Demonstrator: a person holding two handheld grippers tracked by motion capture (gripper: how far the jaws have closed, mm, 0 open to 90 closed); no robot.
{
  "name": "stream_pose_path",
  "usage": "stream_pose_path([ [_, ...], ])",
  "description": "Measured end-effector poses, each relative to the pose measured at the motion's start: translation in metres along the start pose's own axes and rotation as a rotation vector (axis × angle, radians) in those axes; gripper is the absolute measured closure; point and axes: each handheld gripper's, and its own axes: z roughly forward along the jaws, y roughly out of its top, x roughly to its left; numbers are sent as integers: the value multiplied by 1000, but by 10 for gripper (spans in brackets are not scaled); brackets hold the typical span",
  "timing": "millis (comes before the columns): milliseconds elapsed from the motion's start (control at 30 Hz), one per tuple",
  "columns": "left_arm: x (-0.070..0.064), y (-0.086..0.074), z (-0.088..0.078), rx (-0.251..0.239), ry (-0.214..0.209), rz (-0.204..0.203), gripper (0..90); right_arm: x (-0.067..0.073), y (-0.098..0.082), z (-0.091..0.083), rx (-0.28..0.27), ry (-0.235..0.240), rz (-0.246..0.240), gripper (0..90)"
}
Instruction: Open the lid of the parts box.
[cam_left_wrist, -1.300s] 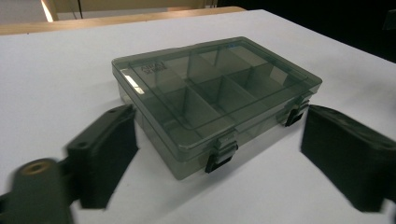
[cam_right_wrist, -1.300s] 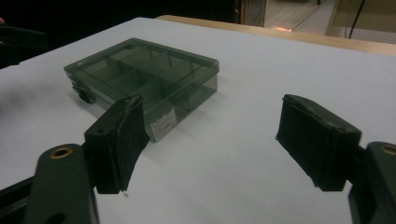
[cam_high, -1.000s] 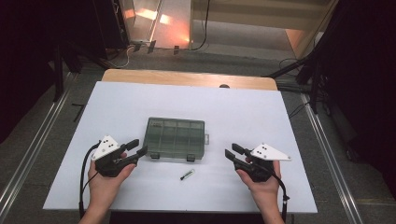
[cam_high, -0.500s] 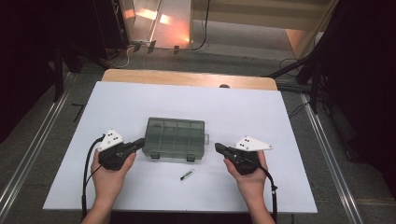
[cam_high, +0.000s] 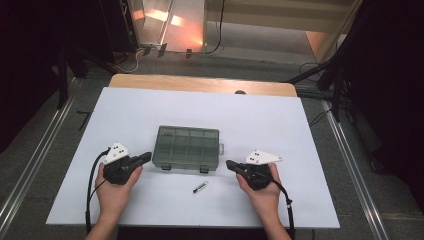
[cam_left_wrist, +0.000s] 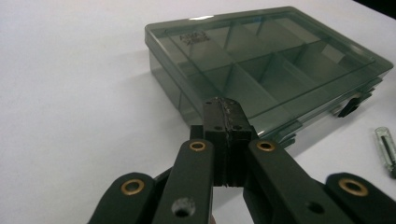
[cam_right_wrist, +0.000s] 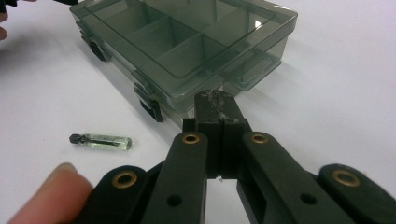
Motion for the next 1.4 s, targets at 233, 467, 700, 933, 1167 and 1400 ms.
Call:
stream_pose_path([
  [233,15,-5,-4,27,19,-15,900,2,-4,9,29,4,-9,900],
  [467,12,-7,4,69,0,-8,900,11,-6,21,60,14,-46,900],
  [700,5,-10,13,112,-16,11,900,11,-7,23,63,4,-50,900],
  [933,6,-10,14,115,-25,-1,900,12,-9,25,74,0,-56,900],
  [1167,6,-11,13,115,-32,-3,900,12,-8,25,72,-5,-62,900],
  [1400,6,-11,12,112,-42,-8,900,12,-7,25,63,-4,-65,900],
])
